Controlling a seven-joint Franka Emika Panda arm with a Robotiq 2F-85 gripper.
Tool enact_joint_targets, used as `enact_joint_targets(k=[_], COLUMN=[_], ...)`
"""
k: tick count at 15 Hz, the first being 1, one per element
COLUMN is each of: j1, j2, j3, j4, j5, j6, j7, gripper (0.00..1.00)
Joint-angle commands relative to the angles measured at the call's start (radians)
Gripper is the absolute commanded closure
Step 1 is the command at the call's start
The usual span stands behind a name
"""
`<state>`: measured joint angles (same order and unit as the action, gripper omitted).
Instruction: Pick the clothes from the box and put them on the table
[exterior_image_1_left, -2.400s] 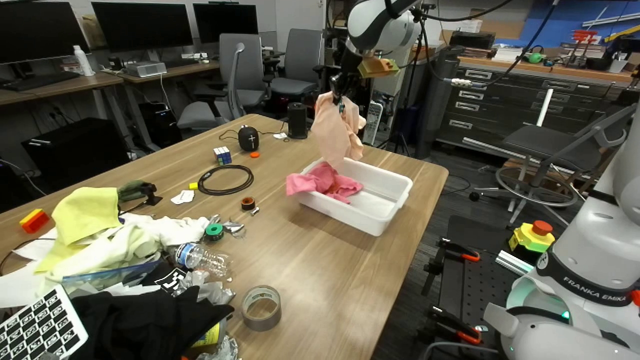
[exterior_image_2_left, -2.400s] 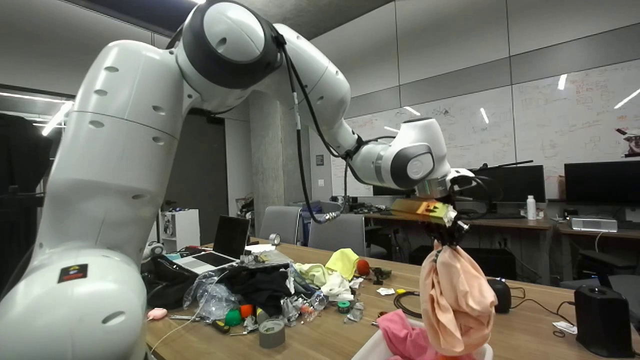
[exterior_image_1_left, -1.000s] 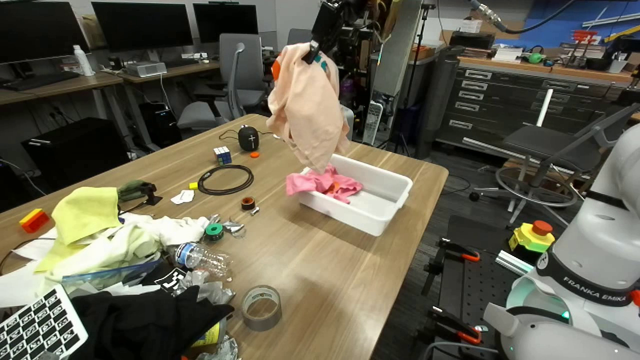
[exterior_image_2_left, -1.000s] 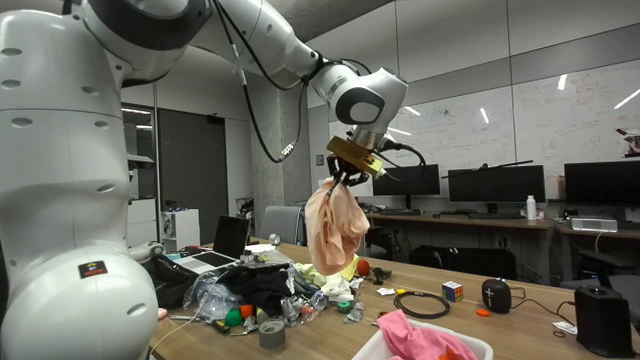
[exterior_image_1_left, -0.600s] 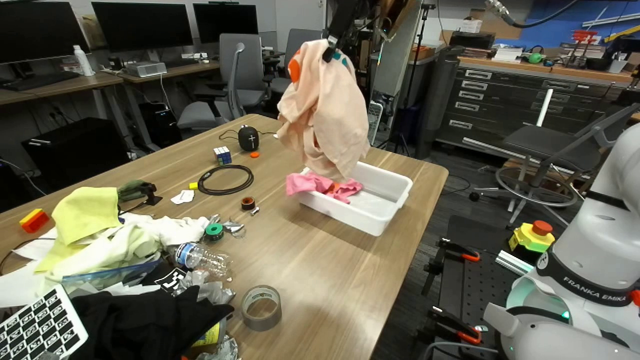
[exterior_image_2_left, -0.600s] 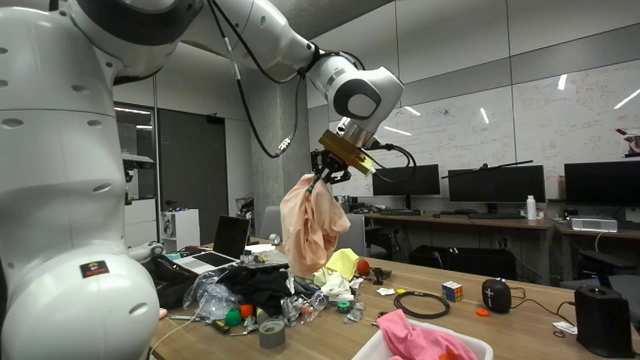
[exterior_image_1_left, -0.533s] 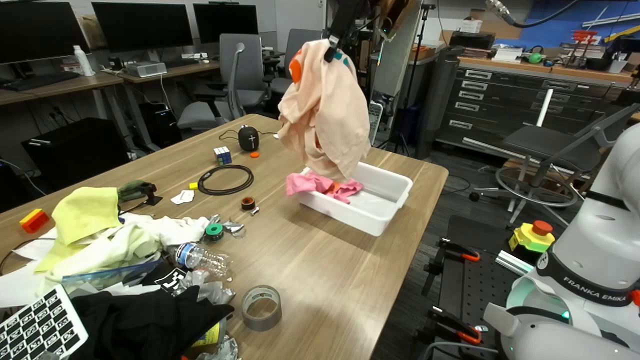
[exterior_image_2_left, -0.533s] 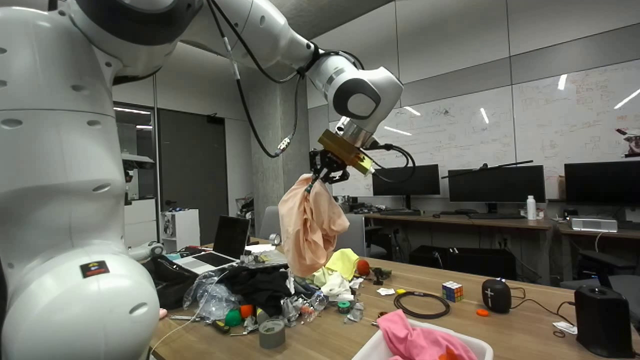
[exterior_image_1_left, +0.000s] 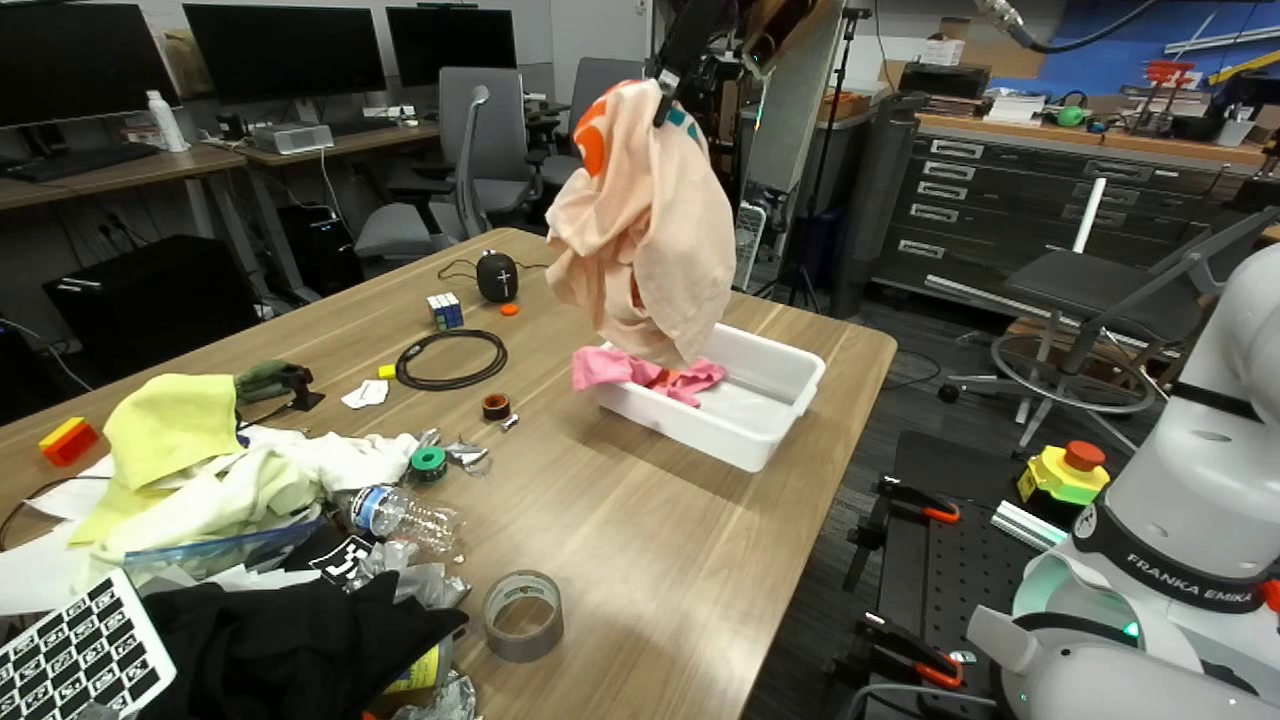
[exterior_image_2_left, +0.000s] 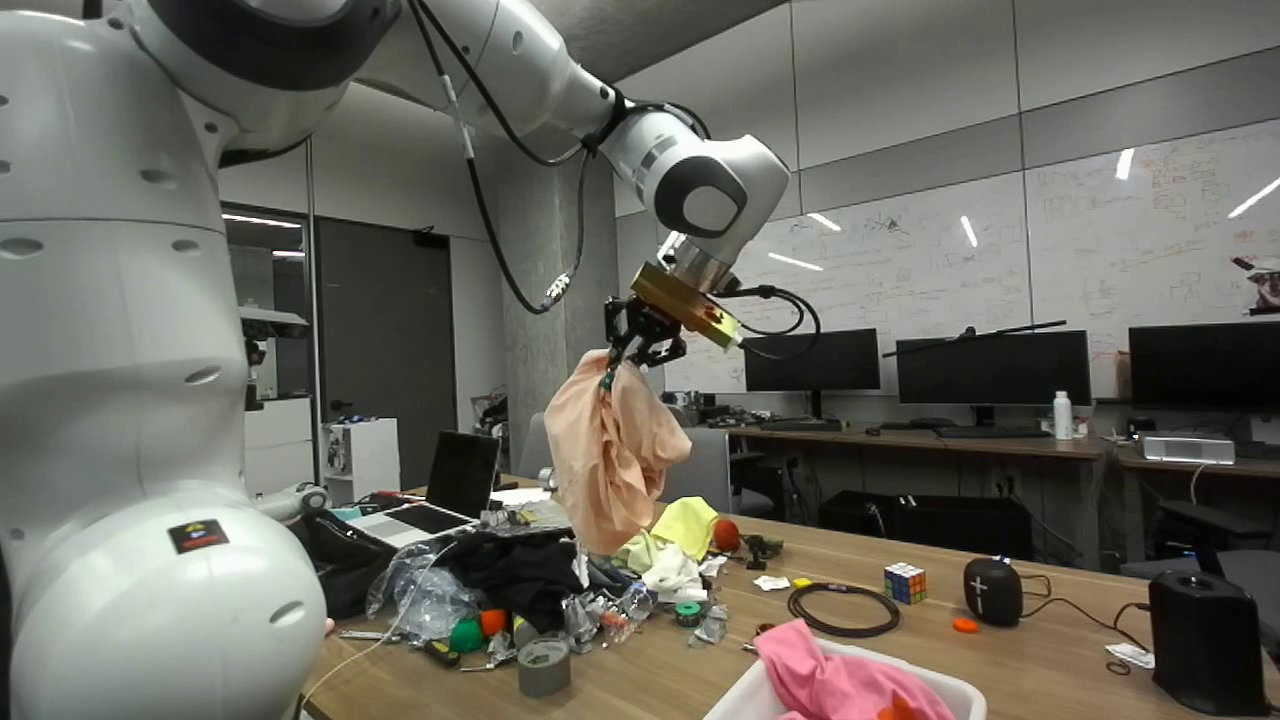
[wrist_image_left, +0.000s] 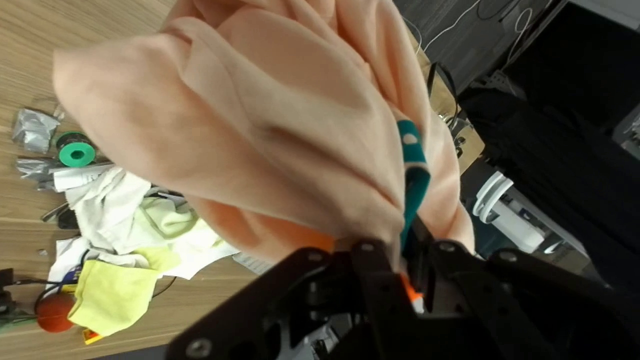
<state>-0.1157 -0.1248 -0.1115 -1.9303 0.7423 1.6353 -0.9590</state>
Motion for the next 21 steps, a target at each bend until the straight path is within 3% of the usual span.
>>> enact_joint_targets(k=[1,6,8,16,21], j1=[0.021,0.025,0.021,0.007,0.002], j2=[-0.046,-0.041,-0.029,0.142,0.313], j3=[0.000,-0.002,-0.005,-0.017,-0.010], j4=[-0.034,-0.050,-0.054,0.014,0.060], j5=[-0.034,-0.070,-0.075,-0.120,-0.288], j6=[0.032,0.073,0.122,0.522,0.795], j7=[-0.072,-0.098,-0.087,0.015,0.197], gripper=[0.51,0.11,0.00,0.00,0.00])
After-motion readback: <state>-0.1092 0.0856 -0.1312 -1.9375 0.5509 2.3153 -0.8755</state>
